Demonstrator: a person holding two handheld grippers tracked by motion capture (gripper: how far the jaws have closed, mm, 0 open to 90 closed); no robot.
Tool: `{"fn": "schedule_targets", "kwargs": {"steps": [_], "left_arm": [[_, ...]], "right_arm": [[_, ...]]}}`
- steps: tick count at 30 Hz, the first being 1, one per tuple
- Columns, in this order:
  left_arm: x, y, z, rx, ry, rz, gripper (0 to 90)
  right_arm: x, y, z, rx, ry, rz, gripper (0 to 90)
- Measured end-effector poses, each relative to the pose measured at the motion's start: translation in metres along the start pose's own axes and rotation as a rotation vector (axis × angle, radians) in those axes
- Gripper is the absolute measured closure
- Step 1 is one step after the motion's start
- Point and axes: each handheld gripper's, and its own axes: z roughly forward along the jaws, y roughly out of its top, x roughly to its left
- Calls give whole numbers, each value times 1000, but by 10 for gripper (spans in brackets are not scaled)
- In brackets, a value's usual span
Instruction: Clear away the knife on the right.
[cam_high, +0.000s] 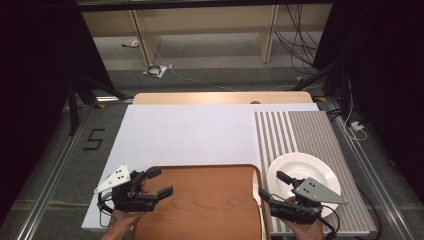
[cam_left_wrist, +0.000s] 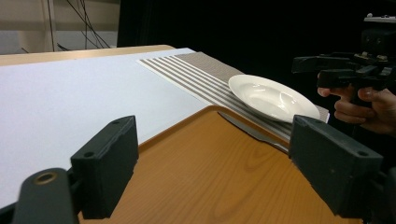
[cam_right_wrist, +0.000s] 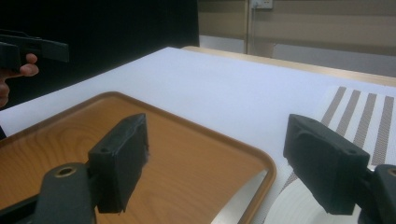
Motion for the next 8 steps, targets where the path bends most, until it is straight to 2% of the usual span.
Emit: {"fn": "schedule_targets", "kwargs": {"steps": [8], "left_arm": [[0, 0, 0, -2, 1, 0, 160]], "right_arm": [[0, 0, 0, 3, 3, -2, 231]]}}
